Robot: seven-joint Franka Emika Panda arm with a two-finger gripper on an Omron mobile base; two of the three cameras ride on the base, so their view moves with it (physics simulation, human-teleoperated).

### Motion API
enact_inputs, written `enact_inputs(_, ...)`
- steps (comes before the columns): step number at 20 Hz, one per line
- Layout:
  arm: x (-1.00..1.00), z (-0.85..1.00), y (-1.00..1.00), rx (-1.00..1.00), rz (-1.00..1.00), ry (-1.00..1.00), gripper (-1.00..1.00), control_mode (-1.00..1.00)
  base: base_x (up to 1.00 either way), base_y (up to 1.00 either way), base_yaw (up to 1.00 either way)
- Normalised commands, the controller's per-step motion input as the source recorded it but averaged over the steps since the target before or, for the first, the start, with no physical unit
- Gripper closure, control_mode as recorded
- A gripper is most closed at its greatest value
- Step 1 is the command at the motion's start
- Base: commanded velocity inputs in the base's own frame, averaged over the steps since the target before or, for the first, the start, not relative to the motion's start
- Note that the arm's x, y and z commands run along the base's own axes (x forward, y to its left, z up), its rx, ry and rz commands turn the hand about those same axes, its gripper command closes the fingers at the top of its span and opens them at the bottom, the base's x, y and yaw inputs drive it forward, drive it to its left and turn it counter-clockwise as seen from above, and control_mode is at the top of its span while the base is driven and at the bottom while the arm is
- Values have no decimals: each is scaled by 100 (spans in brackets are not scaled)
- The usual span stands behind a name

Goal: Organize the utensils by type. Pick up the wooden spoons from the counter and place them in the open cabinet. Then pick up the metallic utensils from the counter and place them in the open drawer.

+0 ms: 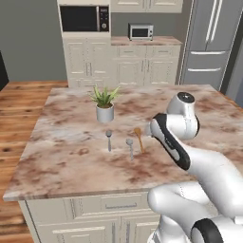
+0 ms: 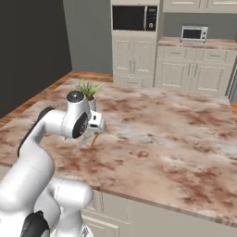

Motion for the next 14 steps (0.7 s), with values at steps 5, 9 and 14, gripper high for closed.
enact_inputs(5,78,-34,0,0,0,19,-100,-100,0,0,0)
enact_inputs(9,55,-27,0,0,0,10,-100,-100,0,0,0)
enact_inputs(14,48,-28,0,0,0,3,-100,-100,0,0,0)
